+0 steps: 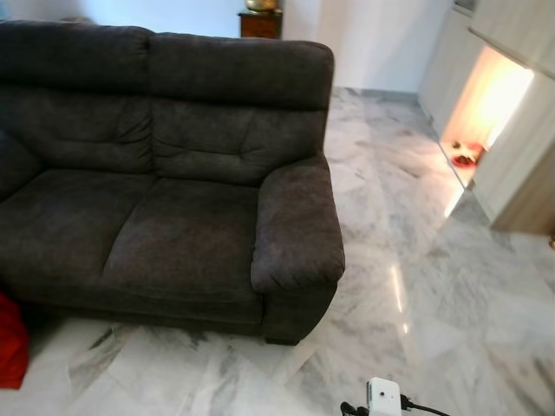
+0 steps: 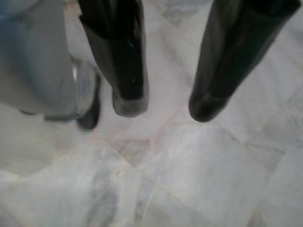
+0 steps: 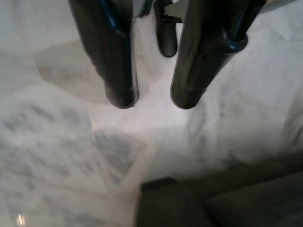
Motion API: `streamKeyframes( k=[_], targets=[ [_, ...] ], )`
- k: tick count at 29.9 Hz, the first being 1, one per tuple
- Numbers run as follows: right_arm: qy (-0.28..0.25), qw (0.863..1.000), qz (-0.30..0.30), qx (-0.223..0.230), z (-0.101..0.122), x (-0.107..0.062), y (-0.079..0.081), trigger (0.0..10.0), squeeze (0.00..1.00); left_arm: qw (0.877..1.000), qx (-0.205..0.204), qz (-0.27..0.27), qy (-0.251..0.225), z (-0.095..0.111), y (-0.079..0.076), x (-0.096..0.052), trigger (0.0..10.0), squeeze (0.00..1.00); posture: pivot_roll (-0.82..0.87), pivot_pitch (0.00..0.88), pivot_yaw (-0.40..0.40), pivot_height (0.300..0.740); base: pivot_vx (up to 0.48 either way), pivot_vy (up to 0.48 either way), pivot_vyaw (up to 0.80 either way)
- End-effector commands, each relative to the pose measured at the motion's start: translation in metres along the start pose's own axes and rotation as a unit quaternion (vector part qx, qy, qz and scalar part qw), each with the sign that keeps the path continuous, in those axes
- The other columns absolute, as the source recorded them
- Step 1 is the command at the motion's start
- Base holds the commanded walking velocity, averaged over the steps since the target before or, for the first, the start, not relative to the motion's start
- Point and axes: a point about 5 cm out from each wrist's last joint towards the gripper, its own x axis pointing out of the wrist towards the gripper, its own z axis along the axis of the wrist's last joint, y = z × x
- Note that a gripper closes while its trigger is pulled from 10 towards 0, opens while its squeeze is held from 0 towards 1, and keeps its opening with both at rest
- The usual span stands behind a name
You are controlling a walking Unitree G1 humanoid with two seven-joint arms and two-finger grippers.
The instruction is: Move the pillow to the sofa from floor
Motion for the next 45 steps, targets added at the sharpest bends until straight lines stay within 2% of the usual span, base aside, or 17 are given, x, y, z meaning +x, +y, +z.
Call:
streamKeyframes(
  k=[1,10,31,45],
  targets=[
    [-0.003,1.0,0.008,0.0,0.0024,0.0016,0.0075,10.0,0.0,1.0,-0.004,0.01,0.006,-0.0035,0.0076,-0.0008,10.0,0.0,0.1,0.035,-0.004,0.74,0.0,0.48,0.0],
    [-0.001,1.0,0.009,-0.003,0.002,0.0014,0.007,10.0,0.0,1.0,-0.015,0.014,0.007,-0.005,0.0075,-0.0011,10.0,0.0,0.1,0.04,-0.005,0.74,0.0,0.48,0.0],
    [-0.001,1.0,0.012,-0.005,0.0029,0.0017,0.0075,10.0,0.0,1.0,-0.014,0.013,0.008,-0.004,0.0075,-0.0008,10.0,0.0,0.11,0.046,-0.006,0.74,0.0,0.48,0.0],
    [-0.005,1.0,0.005,-0.024,0.0048,0.0018,0.0069,10.0,0.0,1.0,-0.012,0.012,0.009,-0.0036,0.0079,-0.0007,10.0,0.0,0.11,0.048,-0.004,0.74,0.0,0.48,0.0]
  ],
)
